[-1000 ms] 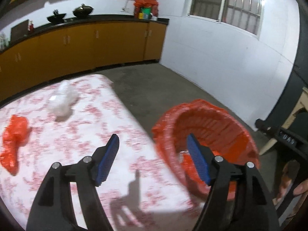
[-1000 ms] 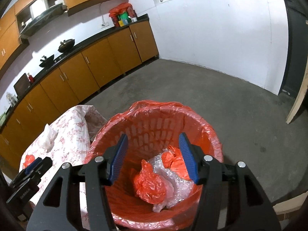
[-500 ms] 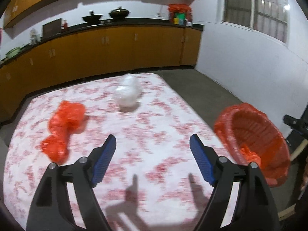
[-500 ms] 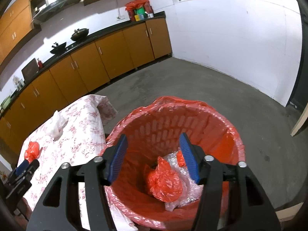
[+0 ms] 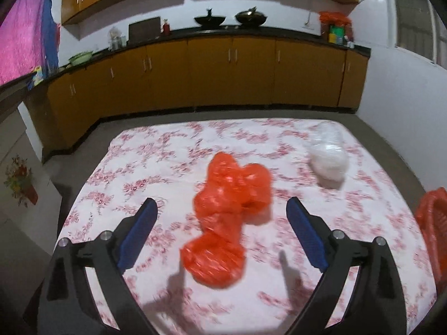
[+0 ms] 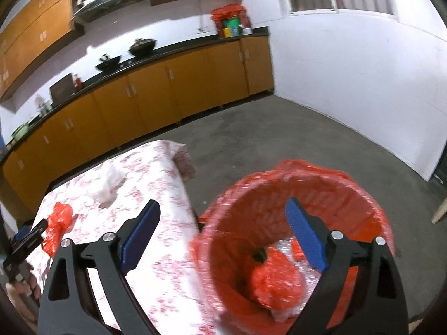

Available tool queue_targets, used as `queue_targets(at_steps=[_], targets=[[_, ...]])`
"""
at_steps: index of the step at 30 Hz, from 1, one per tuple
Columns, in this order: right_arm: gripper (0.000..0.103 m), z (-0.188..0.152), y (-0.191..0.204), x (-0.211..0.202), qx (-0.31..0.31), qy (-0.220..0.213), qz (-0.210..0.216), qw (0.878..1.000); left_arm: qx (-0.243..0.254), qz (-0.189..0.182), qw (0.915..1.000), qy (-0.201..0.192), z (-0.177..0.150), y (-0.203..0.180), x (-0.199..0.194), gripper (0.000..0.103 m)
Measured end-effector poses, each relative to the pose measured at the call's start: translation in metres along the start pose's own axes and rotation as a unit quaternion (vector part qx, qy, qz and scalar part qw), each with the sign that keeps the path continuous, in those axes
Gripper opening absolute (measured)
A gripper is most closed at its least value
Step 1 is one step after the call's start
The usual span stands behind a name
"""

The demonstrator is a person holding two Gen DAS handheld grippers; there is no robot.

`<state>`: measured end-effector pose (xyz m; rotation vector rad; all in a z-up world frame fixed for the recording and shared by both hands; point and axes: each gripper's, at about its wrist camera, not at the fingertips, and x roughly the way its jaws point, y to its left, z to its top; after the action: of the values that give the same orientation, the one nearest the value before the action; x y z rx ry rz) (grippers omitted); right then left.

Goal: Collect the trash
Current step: 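Move both tools back over the table toward the remaining red bags, then grasp the red bags with the left tool while the right tool grasps the white bag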

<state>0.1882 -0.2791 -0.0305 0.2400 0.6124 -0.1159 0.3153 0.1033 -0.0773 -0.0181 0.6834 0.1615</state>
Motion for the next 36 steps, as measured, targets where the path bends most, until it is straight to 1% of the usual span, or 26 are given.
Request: queue_targets(at_steps=[7, 11, 12, 13, 16, 18, 20, 23, 27, 31, 34, 36], targets=[[0.092, 0.001, 0.043, 0.022, -0.036, 0.009, 0.017, 0.999, -0.009, -0.008, 0.9993, 0.035, 0.005, 0.013, 0.038, 0.091], [0.092, 0.001, 0.066, 0.035, -0.054, 0.015, 0.028, 0.998, -0.012, -0.020, 0.9984, 0.051, 0.007, 0.014, 0.054, 0.091], [0.092, -0.001, 0.074, 0.039, -0.060, 0.017, 0.032, 0.998, -0.012, -0.026, 0.9980, 0.057, 0.007, 0.015, 0.057, 0.089], [0.092, -0.001, 0.080, 0.042, -0.066, 0.019, 0.036, 0.997, -0.013, -0.035, 0.9973, 0.063, 0.007, 0.016, 0.061, 0.087], [0.092, -0.003, 0.097, 0.050, -0.081, 0.025, 0.045, 0.995, -0.019, -0.058, 0.9946, 0.084, 0.006, 0.018, 0.070, 0.072], [0.092, -0.004, 0.107, 0.055, -0.088, 0.028, 0.053, 0.994, -0.029, -0.070, 0.9927, 0.093, 0.006, 0.021, 0.075, 0.056], [0.092, -0.004, 0.117, 0.058, -0.095, 0.030, 0.060, 0.993, -0.039, -0.078, 0.9915, 0.097, 0.005, 0.024, 0.077, 0.046], [0.092, -0.004, 0.135, 0.066, -0.110, 0.030, 0.070, 0.991, -0.042, -0.082, 0.9916, 0.091, 0.005, 0.029, 0.075, 0.042], [0.092, 0.000, 0.154, 0.082, -0.118, 0.036, 0.081, 0.989, -0.047, -0.071, 0.9939, 0.071, 0.006, 0.043, 0.064, 0.041], [0.092, 0.005, 0.178, 0.108, -0.116, 0.052, 0.092, 0.988, -0.059, -0.044, 0.9965, 0.041, 0.009, 0.067, 0.044, 0.041], [0.092, 0.009, 0.198, 0.130, -0.114, 0.064, 0.090, 0.987, -0.061, -0.014, 0.9978, 0.023, 0.009, 0.085, 0.031, 0.041], [0.092, 0.011, 0.211, 0.142, -0.121, 0.068, 0.084, 0.987, -0.065, -0.002, 0.9977, 0.019, 0.010, 0.094, 0.026, 0.041]])
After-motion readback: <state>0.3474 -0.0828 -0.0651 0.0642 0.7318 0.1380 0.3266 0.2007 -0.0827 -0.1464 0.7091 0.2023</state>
